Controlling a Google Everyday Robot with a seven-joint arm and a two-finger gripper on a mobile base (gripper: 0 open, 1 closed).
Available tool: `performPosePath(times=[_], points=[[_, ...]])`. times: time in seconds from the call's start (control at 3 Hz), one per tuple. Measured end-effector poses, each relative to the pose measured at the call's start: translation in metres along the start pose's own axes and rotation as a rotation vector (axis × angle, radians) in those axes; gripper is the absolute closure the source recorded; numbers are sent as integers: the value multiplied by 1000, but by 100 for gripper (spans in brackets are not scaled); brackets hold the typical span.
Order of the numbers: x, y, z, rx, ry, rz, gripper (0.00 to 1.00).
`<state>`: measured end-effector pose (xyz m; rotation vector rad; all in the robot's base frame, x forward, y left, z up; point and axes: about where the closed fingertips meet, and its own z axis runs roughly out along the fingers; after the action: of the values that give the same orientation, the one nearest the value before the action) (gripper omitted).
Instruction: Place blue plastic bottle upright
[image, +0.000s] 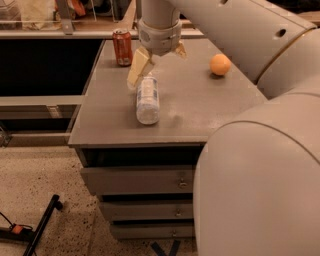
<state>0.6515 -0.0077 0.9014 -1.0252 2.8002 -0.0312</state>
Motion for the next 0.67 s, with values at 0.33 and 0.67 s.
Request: performPosePath(times=[0.33,0.67], points=[[-9,9,6,9,24,114,0],[-23,21,15,-1,16,182,0]])
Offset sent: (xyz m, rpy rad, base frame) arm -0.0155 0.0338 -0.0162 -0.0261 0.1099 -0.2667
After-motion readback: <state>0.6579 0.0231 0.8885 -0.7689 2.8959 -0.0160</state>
